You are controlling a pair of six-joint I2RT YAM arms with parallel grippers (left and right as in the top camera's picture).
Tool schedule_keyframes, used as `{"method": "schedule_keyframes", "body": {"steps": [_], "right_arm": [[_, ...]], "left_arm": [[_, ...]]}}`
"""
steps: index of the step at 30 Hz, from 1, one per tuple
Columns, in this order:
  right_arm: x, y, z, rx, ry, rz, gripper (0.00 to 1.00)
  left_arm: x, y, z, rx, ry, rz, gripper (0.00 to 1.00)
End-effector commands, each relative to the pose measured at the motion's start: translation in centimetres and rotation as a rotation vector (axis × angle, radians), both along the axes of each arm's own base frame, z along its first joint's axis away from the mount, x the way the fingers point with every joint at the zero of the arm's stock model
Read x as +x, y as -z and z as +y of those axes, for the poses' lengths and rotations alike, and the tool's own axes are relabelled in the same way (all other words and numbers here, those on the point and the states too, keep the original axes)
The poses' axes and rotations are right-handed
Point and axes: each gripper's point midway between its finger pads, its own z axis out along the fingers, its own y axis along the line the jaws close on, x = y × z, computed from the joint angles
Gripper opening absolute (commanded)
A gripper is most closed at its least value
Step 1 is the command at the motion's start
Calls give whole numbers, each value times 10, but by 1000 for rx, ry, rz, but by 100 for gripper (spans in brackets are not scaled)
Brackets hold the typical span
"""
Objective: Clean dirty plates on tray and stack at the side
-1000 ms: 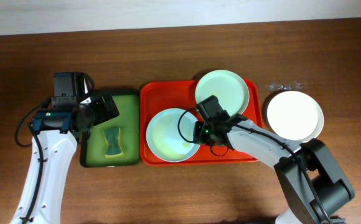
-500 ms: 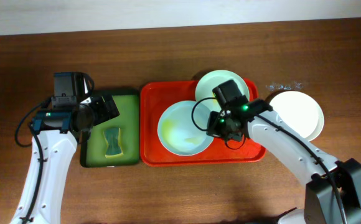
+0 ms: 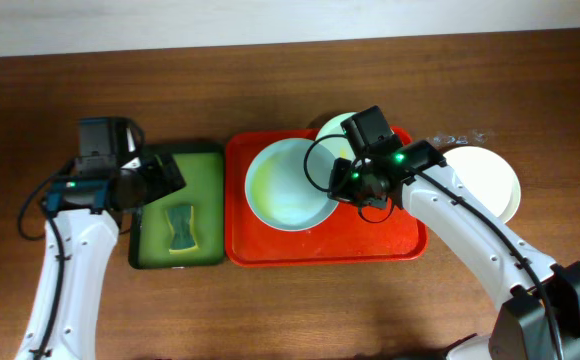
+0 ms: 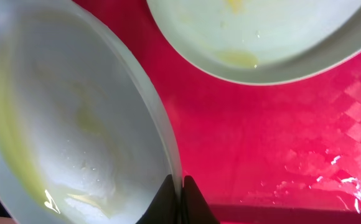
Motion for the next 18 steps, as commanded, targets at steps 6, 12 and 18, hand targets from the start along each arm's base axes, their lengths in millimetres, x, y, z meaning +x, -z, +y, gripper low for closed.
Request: {"method": "schedule_keyframes", "body": {"steps": [6, 12, 18], "right_arm": [[24, -28, 14, 83, 28, -117, 4], [31, -35, 49, 132, -13, -186, 4], [38, -33, 69, 120, -17, -246, 4]], "left_arm": [[-17, -19, 63, -30, -186, -27, 99], [-17, -18, 64, -32, -188, -27, 99], [-17, -18, 64, -32, -188, -27, 99]]}}
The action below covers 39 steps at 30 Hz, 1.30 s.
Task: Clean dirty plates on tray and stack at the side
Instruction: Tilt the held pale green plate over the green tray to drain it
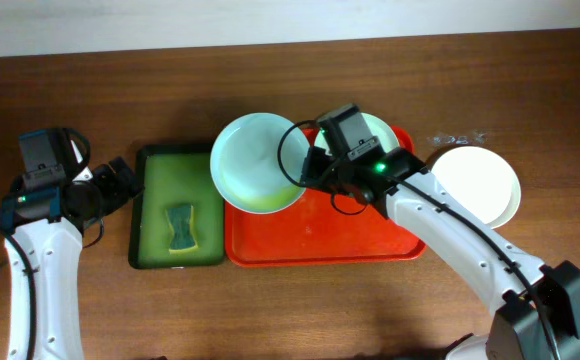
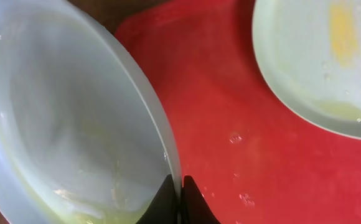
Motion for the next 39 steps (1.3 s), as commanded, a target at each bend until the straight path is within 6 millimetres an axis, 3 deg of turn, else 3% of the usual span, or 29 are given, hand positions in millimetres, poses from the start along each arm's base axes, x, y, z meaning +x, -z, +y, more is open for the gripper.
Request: {"method": "schedule_keyframes", "body": {"steps": [1, 8, 14, 18, 21, 24, 31, 36, 39], "right_arm": [[10, -6, 11, -8, 17, -54, 4], [14, 7, 34, -128, 26, -161, 4], [18, 6, 68, -162, 27, -294, 4], [19, 3, 77, -217, 39, -382, 4], [21, -12, 81, -309, -19, -480, 4], [24, -39, 89, -444, -106, -607, 4], [15, -95, 102, -685, -136, -830, 4], [7, -142, 109, -955, -181, -1017, 4], [1, -161, 120, -987, -194, -1091, 4]], "left_arm": [[4, -15, 0, 4, 10, -46, 99], [4, -15, 0, 4, 10, -46, 99], [4, -15, 0, 4, 10, -46, 99], [4, -15, 0, 4, 10, -46, 99], [4, -15, 0, 4, 10, -46, 99], [4, -15, 0, 4, 10, -46, 99], [4, -15, 0, 4, 10, -46, 99], [4, -15, 0, 4, 10, -46, 99], [4, -15, 0, 4, 10, -46, 99]]}}
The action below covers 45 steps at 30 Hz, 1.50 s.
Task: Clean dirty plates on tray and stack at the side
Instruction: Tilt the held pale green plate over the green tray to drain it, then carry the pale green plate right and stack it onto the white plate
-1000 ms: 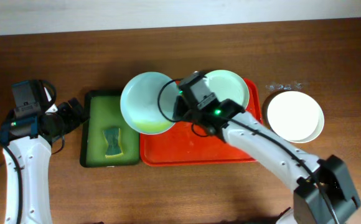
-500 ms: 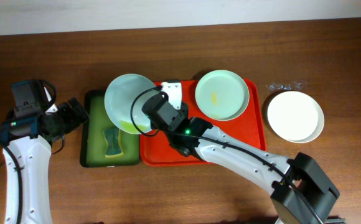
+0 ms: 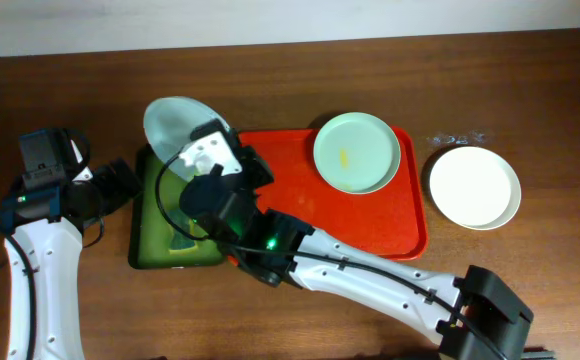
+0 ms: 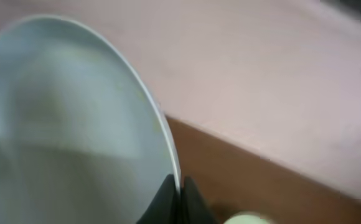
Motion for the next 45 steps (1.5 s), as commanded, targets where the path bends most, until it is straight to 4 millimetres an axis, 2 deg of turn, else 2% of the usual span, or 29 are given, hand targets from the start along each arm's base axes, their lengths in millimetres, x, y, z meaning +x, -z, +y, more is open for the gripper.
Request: {"method": "schedule_keyframes", "body": {"steps": [1, 5, 12, 17, 23, 26, 30, 32, 36, 42, 45], "right_arm": [[-10, -35, 3, -182, 21, -110, 4], [-19, -51, 14, -213, -12, -166, 4], [-20, -52, 14, -256, -8, -172, 4], [-19, -53, 12, -121, 17, -165, 4], [-17, -51, 10, -109, 22, -159, 4], [-5, -47, -4, 95, 87, -140, 4], [5, -18, -17, 257, 142, -45, 4], [7, 14, -12, 328, 98, 93, 4], [11, 66, -15, 503, 71, 388, 4], [5, 103, -12, 564, -74, 721, 4], [-3, 123, -34, 525, -26, 831, 4]], "left_arm": [[4, -15, 0, 4, 10, -46, 99], [4, -15, 0, 4, 10, -46, 99], [4, -15, 0, 4, 10, -46, 99], [4, -15, 0, 4, 10, -46, 99], [4, -15, 0, 4, 10, -46, 99], [4, -15, 0, 4, 10, -46, 99], [4, -15, 0, 4, 10, -46, 99], [4, -15, 0, 4, 10, -46, 99], [4, -15, 0, 4, 10, -46, 99], [4, -15, 0, 4, 10, -46, 99], [4, -15, 0, 4, 10, -46, 99]]}}
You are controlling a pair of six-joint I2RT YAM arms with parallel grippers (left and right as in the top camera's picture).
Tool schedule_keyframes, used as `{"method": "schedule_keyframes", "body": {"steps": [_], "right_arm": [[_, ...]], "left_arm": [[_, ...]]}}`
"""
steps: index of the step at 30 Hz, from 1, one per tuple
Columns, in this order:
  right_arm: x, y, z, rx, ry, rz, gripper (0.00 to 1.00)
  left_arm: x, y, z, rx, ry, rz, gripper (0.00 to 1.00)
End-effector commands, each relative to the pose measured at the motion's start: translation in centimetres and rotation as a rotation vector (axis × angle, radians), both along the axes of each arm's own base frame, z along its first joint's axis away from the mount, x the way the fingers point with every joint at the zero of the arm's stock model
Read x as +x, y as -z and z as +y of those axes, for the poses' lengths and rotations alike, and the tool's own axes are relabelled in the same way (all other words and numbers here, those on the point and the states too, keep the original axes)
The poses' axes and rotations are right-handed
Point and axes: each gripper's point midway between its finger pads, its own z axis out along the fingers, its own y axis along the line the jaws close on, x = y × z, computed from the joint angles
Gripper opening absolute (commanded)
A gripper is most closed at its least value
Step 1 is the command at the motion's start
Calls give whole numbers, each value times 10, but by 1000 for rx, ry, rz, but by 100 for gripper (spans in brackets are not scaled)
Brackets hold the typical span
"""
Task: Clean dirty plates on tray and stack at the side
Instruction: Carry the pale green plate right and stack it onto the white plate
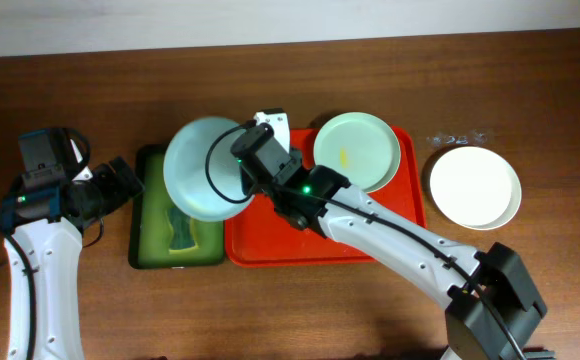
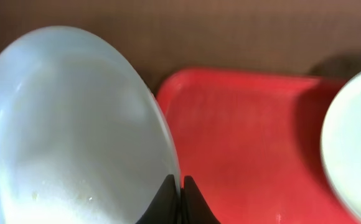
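My right gripper (image 1: 236, 172) (image 2: 180, 186) is shut on the rim of a large pale blue plate (image 1: 202, 168) (image 2: 75, 130), held over the green tray (image 1: 150, 235) and the left edge of the red tray (image 1: 320, 240) (image 2: 249, 137). A smaller pale green plate (image 1: 357, 152) with a yellow smear lies on the red tray's far right part; its edge (image 2: 355, 143) shows in the right wrist view. A sponge (image 1: 179, 238) lies in the green tray, partly under the held plate. My left gripper (image 1: 128, 183) sits left of the green tray; its jaws cannot be made out.
A stack of clean white plates (image 1: 475, 187) sits on the table right of the red tray. Small clear bits (image 1: 457, 137) lie behind that stack. The brown table (image 1: 530, 90) runs to a pale wall at the back.
The held plate was tilted up over the green tray's far end; now it lies flatter and a little to the right, spanning the green tray and the red tray's left edge. The left arm is unmoved.
My right gripper gripped the large plate's rim on the red tray, left gripper near the green tray. Then the plate was over the red tray's left corner and the left arm was drawn back left. Later it stood tilted over the green tray, now lower and flatter.
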Motion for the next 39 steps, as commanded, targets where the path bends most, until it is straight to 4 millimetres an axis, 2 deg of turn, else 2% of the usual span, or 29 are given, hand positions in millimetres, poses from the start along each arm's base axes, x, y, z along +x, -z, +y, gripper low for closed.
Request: {"method": "schedule_keyframes", "body": {"steps": [1, 3, 4, 8, 11, 14, 17, 21, 22, 24, 25, 26, 28, 29, 32, 34, 39], "right_arm": [[-14, 11, -5, 33, -32, 129, 4], [-22, 22, -19, -17, -16, 186, 4], [-32, 33, -37, -78, 3, 255, 4], [-40, 44, -63, -137, 42, 337, 4], [-33, 47, -84, -102, 85, 397, 4], [-18, 46, -108, 60, 125, 500, 4], [1, 41, -151, 218, 183, 567, 4], [6, 46, -242, 272, 380, 637, 4], [2, 48, -272, 275, 432, 658, 4], [-8, 50, -314, 280, 495, 680, 4], [-18, 52, -343, 286, 543, 698, 4], [-22, 52, -355, 290, 559, 703, 4], [-38, 56, -392, 275, 613, 717, 4], [-51, 61, -416, 225, 683, 734, 4], [-79, 68, -464, 95, 831, 767, 4], [-92, 72, -482, 54, 888, 784, 4], [-101, 74, -496, -9, 943, 791, 4]], "left_arm": [[3, -14, 0, 6, 9, -44, 99], [3, -14, 0, 6, 9, -44, 99], [3, -14, 0, 6, 9, -44, 99], [3, -14, 0, 6, 9, -44, 99], [3, -14, 0, 6, 9, -44, 99], [3, -14, 0, 6, 9, -44, 99], [3, -14, 0, 6, 9, -44, 99], [3, -14, 0, 6, 9, -44, 99], [3, -14, 0, 6, 9, -44, 99], [3, -14, 0, 6, 9, -44, 99], [3, -14, 0, 6, 9, -44, 99], [3, -14, 0, 6, 9, -44, 99], [3, -14, 0, 6, 9, -44, 99], [3, -14, 0, 6, 9, -44, 99], [3, -14, 0, 6, 9, -44, 99], [3, -14, 0, 6, 9, -44, 99], [3, -14, 0, 6, 9, -44, 99]]}}
